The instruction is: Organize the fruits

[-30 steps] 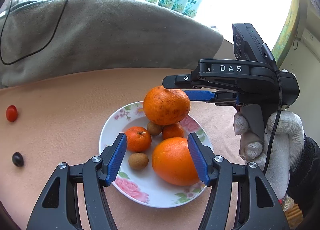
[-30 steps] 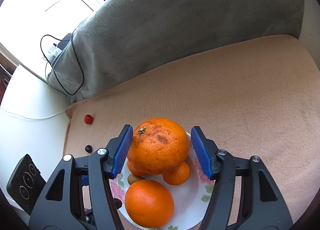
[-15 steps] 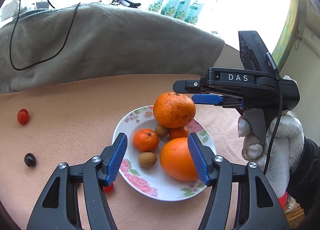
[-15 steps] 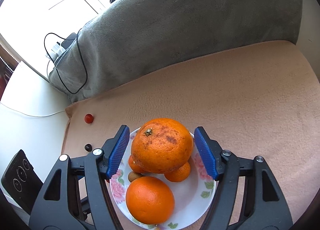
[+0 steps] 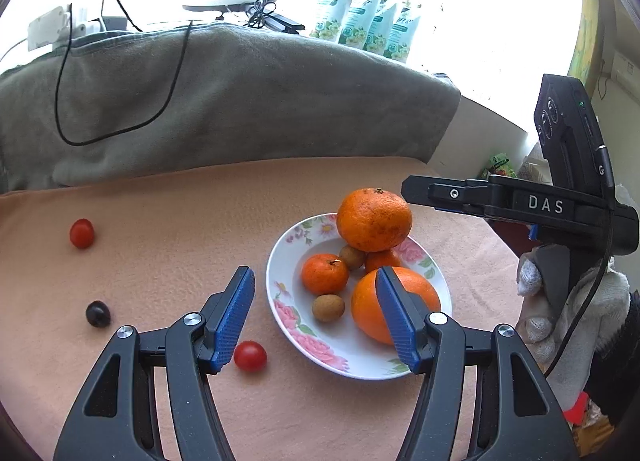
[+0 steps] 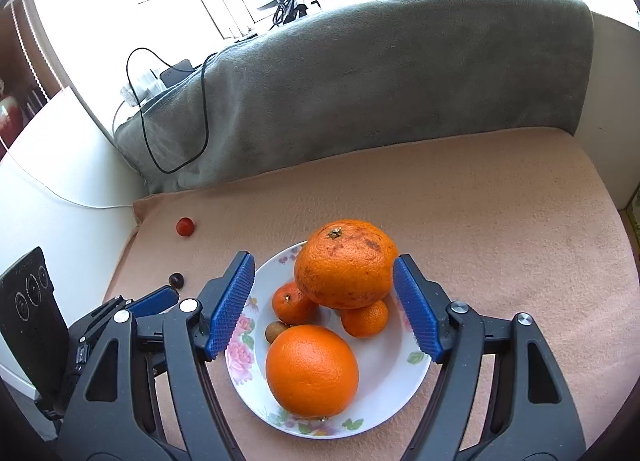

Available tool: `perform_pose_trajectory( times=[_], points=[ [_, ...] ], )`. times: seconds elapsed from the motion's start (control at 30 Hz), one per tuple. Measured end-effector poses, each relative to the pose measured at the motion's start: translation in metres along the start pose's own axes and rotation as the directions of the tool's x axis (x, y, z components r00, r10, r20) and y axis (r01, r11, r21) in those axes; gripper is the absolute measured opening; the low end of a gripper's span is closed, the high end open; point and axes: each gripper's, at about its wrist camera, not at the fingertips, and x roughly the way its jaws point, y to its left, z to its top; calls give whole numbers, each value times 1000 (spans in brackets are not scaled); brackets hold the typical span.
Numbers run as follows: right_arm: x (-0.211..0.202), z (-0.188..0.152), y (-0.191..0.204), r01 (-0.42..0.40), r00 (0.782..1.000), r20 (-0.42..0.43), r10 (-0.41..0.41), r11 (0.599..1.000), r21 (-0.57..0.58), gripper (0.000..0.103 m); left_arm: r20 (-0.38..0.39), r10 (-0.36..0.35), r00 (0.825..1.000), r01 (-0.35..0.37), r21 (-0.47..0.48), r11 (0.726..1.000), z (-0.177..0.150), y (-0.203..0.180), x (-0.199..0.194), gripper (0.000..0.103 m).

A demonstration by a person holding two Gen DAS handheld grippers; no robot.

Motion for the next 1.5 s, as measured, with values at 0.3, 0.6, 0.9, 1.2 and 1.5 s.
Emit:
perform_pose_trajectory(
  times=[0.3, 0.6, 0.9, 1.2, 1.5],
  points=[
    [-24, -23, 34, -29, 995, 90, 36, 997, -78, 74, 34, 41, 999, -41, -20, 999, -10, 20, -18, 63],
    [-33, -41, 80, -60, 991, 110, 81, 981, -183, 74, 48, 92, 995, -90, -39, 995, -18, 48, -35, 63],
    [-16, -57, 114, -72, 996, 27, 82, 965, -250, 75, 52, 143, 988, -138, -85, 987, -28, 86, -52, 63],
    [6, -79, 136, -136, 991, -48, 127, 953, -271, 75, 51, 199, 979, -190, -146, 971, -43, 134, -72, 63],
    [32, -89, 161, -144, 988, -102, 116, 933, -331, 68, 40, 211, 977, -200, -188, 961, -51, 165, -77, 63]
  ],
)
